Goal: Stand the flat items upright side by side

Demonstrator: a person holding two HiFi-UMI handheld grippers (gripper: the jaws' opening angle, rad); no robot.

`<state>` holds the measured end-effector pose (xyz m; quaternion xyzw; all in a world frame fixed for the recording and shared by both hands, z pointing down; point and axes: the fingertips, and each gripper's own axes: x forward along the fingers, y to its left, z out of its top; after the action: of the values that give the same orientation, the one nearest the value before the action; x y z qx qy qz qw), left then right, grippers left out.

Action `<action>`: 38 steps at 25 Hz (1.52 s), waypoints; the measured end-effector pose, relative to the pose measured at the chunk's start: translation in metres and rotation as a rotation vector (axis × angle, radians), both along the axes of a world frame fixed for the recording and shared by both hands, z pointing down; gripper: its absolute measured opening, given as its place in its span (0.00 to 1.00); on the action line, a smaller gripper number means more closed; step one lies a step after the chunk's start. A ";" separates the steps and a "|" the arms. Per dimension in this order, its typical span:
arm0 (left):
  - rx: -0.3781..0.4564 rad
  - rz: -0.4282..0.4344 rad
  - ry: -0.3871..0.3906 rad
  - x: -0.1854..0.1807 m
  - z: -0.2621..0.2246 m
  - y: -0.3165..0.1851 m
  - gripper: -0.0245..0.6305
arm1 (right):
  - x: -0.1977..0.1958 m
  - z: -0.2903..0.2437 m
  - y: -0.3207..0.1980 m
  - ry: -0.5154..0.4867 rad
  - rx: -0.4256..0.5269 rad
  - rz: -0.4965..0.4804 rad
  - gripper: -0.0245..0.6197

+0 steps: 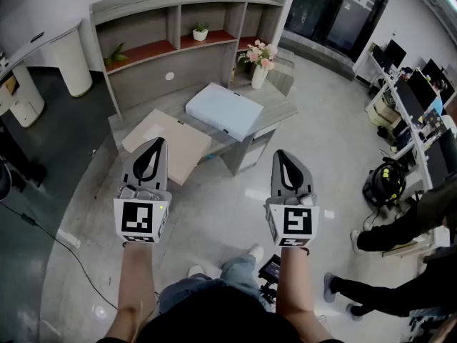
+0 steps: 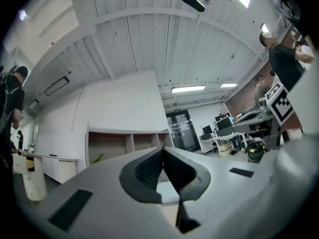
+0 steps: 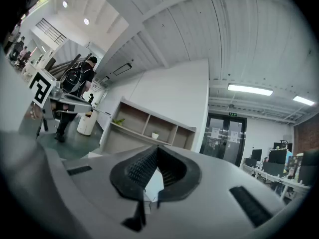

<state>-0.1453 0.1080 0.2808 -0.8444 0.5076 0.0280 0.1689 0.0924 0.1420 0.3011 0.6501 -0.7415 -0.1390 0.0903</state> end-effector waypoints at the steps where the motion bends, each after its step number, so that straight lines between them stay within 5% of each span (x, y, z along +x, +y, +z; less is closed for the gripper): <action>1: -0.009 -0.001 0.001 -0.002 0.004 0.001 0.05 | -0.001 0.002 0.002 -0.001 -0.003 0.000 0.06; 12: -0.084 0.019 0.031 -0.006 0.031 -0.007 0.05 | 0.002 0.033 0.013 -0.106 -0.074 0.004 0.08; 14: -0.098 0.022 0.037 -0.001 0.037 -0.013 0.05 | 0.003 0.041 0.006 -0.130 -0.111 -0.031 0.38; 18: -0.124 0.019 0.038 0.007 0.051 -0.032 0.05 | 0.010 0.055 -0.019 -0.139 -0.154 -0.044 0.55; 38: -0.210 -0.181 0.029 0.018 0.069 -0.219 0.05 | 0.050 0.104 -0.256 -0.059 -0.319 -0.181 0.58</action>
<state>-0.1268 -0.1113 0.3499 -0.8078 0.5840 -0.0285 0.0742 0.1425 -0.1138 0.4050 0.5621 -0.8119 -0.0083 0.1575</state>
